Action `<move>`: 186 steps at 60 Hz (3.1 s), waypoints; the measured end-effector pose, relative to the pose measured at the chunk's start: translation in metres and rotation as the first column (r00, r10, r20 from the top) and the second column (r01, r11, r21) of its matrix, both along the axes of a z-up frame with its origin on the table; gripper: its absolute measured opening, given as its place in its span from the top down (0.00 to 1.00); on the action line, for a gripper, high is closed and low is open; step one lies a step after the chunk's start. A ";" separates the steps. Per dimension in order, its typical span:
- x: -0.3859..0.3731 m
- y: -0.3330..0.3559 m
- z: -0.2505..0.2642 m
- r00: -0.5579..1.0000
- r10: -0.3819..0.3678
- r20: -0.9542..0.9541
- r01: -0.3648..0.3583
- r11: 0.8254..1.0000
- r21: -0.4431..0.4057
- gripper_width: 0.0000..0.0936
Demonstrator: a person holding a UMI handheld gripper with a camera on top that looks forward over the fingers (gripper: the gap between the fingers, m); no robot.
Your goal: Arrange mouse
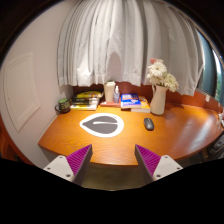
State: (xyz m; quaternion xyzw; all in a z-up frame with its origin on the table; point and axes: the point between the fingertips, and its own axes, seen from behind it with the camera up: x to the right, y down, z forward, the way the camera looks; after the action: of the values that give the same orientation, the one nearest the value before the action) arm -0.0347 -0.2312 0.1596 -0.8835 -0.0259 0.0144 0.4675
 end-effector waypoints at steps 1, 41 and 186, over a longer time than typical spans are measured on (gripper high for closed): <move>0.005 0.000 -0.011 1.000 -0.006 0.000 0.006 1.000 -0.012 0.09; 0.192 0.202 -0.165 0.985 -0.162 0.057 0.169 0.969 -0.179 0.08; -0.072 0.244 -0.081 0.997 -0.072 -0.026 0.066 0.983 -0.172 0.07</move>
State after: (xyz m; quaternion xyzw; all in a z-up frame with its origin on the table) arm -0.1062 0.0129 0.0790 -0.9204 0.0134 0.0145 0.3906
